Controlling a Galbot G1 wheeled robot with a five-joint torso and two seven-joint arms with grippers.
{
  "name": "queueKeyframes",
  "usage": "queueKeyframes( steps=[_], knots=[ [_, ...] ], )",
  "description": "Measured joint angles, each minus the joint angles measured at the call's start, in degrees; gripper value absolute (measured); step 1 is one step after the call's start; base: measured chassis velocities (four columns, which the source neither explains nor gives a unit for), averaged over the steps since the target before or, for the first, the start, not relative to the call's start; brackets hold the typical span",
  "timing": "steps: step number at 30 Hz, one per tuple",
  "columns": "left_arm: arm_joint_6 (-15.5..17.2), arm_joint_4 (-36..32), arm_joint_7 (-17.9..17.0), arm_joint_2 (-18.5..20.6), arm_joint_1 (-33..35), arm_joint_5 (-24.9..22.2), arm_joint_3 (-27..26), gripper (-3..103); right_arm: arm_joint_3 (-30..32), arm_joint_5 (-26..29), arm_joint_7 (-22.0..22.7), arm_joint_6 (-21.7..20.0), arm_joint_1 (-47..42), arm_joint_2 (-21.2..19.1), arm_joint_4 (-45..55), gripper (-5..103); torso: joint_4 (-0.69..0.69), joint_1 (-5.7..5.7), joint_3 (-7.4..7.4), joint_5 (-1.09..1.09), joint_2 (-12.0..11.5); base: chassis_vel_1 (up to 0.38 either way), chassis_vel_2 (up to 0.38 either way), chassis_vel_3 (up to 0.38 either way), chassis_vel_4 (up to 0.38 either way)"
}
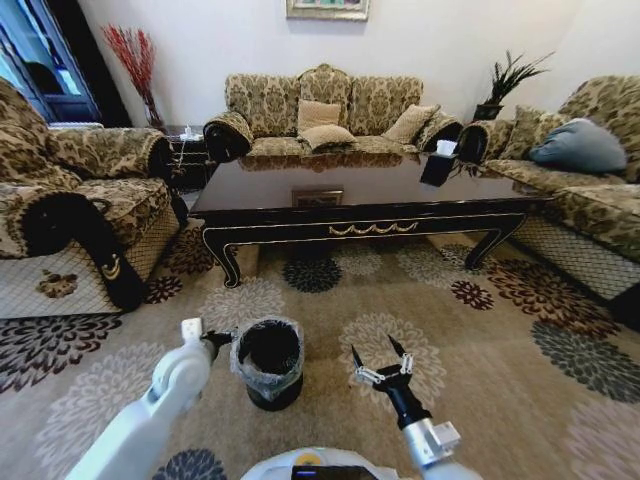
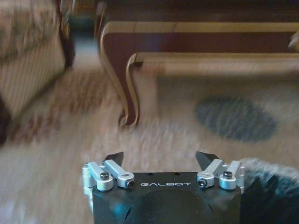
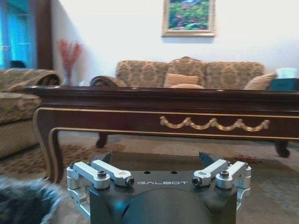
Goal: Move to the front of the table and pick up the trash from the floor, then place it into the trash bin.
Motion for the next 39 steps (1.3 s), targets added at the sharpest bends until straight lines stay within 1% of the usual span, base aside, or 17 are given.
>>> queueKeyframes(
  steps=[1, 2, 3, 5, 7, 9, 10, 13, 15, 16, 17, 18, 23, 24, 28, 33, 39],
  knots=[
    [-2.42, -0.65, 2.06, -0.64, 1.64, 2.57, -0.89, 92, 0.60, 0.78, 0.12, -0.11, 0.25, 0.12, -0.01, 100, 0.00, 0.00, 0.00, -0.02, 0.00, 0.000, 0.000, 0.000, 0.000],
    [-2.42, -0.65, 2.06, -0.64, 1.64, 2.57, -0.89, 92, 0.60, 0.78, 0.12, -0.11, 0.25, 0.12, -0.01, 100, 0.00, 0.00, 0.00, -0.02, 0.00, 0.000, 0.000, 0.000, 0.000],
    [-4.23, -1.30, 3.54, -1.18, 2.94, 4.56, -1.66, 97, 1.30, 1.56, 0.22, -0.23, 0.49, 0.18, -0.02, 100, 0.00, 0.00, 0.00, -0.01, 0.00, 0.000, 0.000, 0.000, 0.000],
    [-9.95, -3.48, 7.68, -3.11, 7.08, 10.26, -4.40, 100, 3.58, 4.21, 0.30, -0.43, 1.02, 0.23, -0.02, 100, -0.02, 0.00, -0.01, 0.01, 0.00, 0.000, 0.000, 0.000, 0.000],
    [-13.91, -5.01, 10.45, -4.46, 9.67, 13.92, -6.34, 100, 5.39, 5.99, 0.31, -0.50, 1.29, 0.23, -0.07, 100, -0.01, 0.00, -0.01, 0.01, 0.00, 0.000, 0.000, 0.000, 0.000],
    [-15.09, -5.45, 11.31, -4.84, 10.34, 14.62, -6.92, 100, 5.80, 6.30, 0.30, -0.50, 1.33, 0.22, -0.14, 100, -0.01, 0.00, -0.01, 0.01, 0.00, 0.000, 0.000, 0.000, 0.000],
    [-17.60, -6.60, 13.42, -6.05, 11.99, 15.12, -8.44, 100, 7.01, 6.90, 0.19, -0.47, 1.34, 0.22, -0.50, 100, -0.01, 0.00, -0.01, 0.00, 0.00, 0.000, 0.000, 0.000, 0.000],
    [-21.53, -7.87, 16.76, -8.45, 14.77, 16.63, -11.44, 100, 8.81, 6.85, -1.09, 0.48, 0.84, 0.31, -1.47, 100, -0.03, 0.00, -0.01, 0.01, 0.00, 0.000, 0.000, 0.000, 0.000],
    [-22.27, -7.98, 17.24, -8.75, 15.40, 17.14, -11.82, 100, 9.04, 6.61, -1.41, 0.73, 0.74, 0.32, -1.64, 100, -0.03, 0.00, 0.00, 0.01, 0.00, 0.000, 0.000, 0.000, 0.000],
    [-28.05, -8.47, 20.26, -10.65, 21.63, 21.15, -12.82, 100, 9.75, 4.86, -2.61, 2.02, 0.58, 0.69, -2.45, 100, -0.02, 0.00, -0.01, 0.00, 0.00, 0.000, 0.000, 0.000, 0.000],
    [-30.29, -8.42, 21.26, -11.46, 23.87, 22.41, -13.02, 100, 9.75, 4.66, -2.76, 2.19, 0.80, 1.06, -2.62, 100, -0.01, 0.00, 0.00, 0.00, 0.00, 0.000, 0.000, 0.000, 0.000],
    [-30.29, -8.42, 21.26, -11.46, 23.87, 22.41, -13.02, 100, 9.75, 4.66, -2.76, 2.19, 0.80, 1.06, -2.62, 100, -0.01, 0.00, 0.00, 0.00, 0.00, 0.000, 0.000, 0.000, 0.000],
    [-36.71, -6.52, 23.48, -14.04, 29.97, 24.30, -13.72, 100, 9.68, 4.73, -3.69, 2.52, 1.53, 1.72, -2.71, 100, -0.01, 0.00, -0.01, 0.00, 0.00, 0.000, 0.000, 0.000, 0.000],
    [-36.71, -6.52, 23.48, -14.04, 29.97, 24.30, -13.72, 100, 9.68, 4.73, -3.69, 2.52, 1.53, 1.72, -2.71, 100, -0.01, 0.00, -0.01, 0.00, 0.00, 0.000, 0.000, 0.000, 0.000],
    [-42.08, -4.31, 23.55, -14.52, 33.95, 24.04, -13.43, 100, 9.68, 4.72, -4.27, 2.54, 1.82, 1.23, -2.71, 100, -0.01, 0.00, 0.00, 0.00, 0.00, 0.000, 0.000, 0.000, 0.000],
    [-43.49, -3.42, 23.32, -14.99, 35.23, 24.15, -13.47, 100, 9.66, 4.73, -4.84, 2.68, 1.80, 0.99, -2.82, 100, -0.01, 0.00, 0.00, 0.00, 0.00, 0.000, 0.000, 0.000, 0.000],
    [-43.36, -3.50, 22.84, -15.04, 35.11, 24.30, -13.37, 100, 9.87, 4.34, -5.32, 2.78, 1.54, 0.90, -2.86, 100, -0.02, 0.00, 0.00, 0.00, 0.00, 0.000, 0.000, 0.000, 0.000]
  ],
)
